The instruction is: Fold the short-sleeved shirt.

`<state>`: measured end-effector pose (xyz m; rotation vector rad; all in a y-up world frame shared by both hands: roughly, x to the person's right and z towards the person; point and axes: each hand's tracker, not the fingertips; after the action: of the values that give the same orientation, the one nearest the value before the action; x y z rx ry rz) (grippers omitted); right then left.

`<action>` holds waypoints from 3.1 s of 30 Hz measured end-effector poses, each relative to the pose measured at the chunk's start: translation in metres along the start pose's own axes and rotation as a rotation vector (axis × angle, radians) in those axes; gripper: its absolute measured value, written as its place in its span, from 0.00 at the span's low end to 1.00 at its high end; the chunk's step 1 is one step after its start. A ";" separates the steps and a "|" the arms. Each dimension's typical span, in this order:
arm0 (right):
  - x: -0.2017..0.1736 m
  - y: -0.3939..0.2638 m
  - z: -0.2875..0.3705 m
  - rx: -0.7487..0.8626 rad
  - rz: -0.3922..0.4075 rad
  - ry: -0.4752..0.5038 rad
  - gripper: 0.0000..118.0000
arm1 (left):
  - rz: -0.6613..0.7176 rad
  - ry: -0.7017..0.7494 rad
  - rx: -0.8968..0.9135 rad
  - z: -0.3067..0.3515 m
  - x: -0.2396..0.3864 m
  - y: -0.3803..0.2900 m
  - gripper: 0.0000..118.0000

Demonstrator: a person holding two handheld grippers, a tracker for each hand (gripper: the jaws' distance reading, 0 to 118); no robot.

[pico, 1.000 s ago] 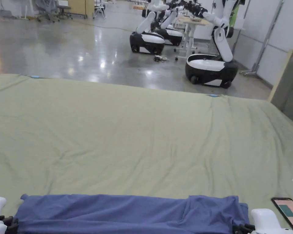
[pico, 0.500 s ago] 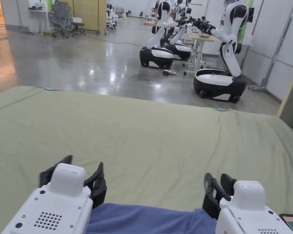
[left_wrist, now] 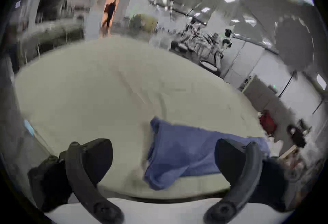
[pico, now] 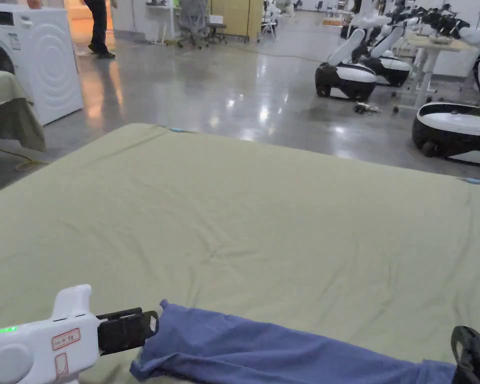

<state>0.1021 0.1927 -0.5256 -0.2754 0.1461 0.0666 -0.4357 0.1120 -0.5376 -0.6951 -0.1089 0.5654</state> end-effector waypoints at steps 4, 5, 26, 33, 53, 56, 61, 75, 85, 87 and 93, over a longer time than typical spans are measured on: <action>-0.018 0.003 -0.006 -0.017 -0.013 0.027 0.08 | 0.276 -0.292 -0.174 -0.048 -0.045 -0.006 0.96; -0.021 0.003 -0.007 -0.019 -0.018 0.031 0.08 | 0.345 -0.343 -0.208 -0.064 -0.055 -0.009 0.96; -0.025 0.008 -0.015 -0.047 -0.074 0.046 0.09 | 0.014 0.155 -0.220 -0.061 0.010 0.056 0.05; -0.019 0.007 0.006 0.000 -0.078 0.048 0.09 | -0.378 0.171 -0.084 -0.079 0.188 0.003 0.05; 0.042 -0.007 0.030 0.025 -0.130 0.026 0.09 | -0.314 -0.151 -0.148 -0.084 0.236 -0.035 0.87; 0.041 -0.012 0.024 0.005 -0.157 0.032 0.09 | -0.159 0.054 -0.131 -0.105 0.204 -0.029 0.46; 0.039 -0.018 0.021 -0.034 -0.152 0.043 0.09 | -0.119 -0.194 -0.309 -0.161 0.223 -0.069 0.07; 0.030 -0.017 0.018 -0.060 -0.138 0.054 0.09 | -0.222 -0.173 -0.166 -0.097 0.214 -0.046 0.07; -0.026 -0.010 0.005 -0.078 -0.146 0.183 0.09 | 0.303 -0.303 -0.335 -0.133 0.060 -0.002 1.00; -0.030 -0.006 0.006 -0.076 -0.124 0.185 0.09 | 0.400 -0.346 -0.467 -0.156 0.046 -0.016 1.00; -0.026 0.000 0.006 -0.072 -0.115 0.152 0.10 | 0.549 -0.635 -0.458 -0.190 0.066 -0.041 0.92</action>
<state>0.0769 0.1928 -0.5156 -0.3599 0.2788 -0.0635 -0.3086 0.0122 -0.6636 -0.9750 -0.6693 1.3048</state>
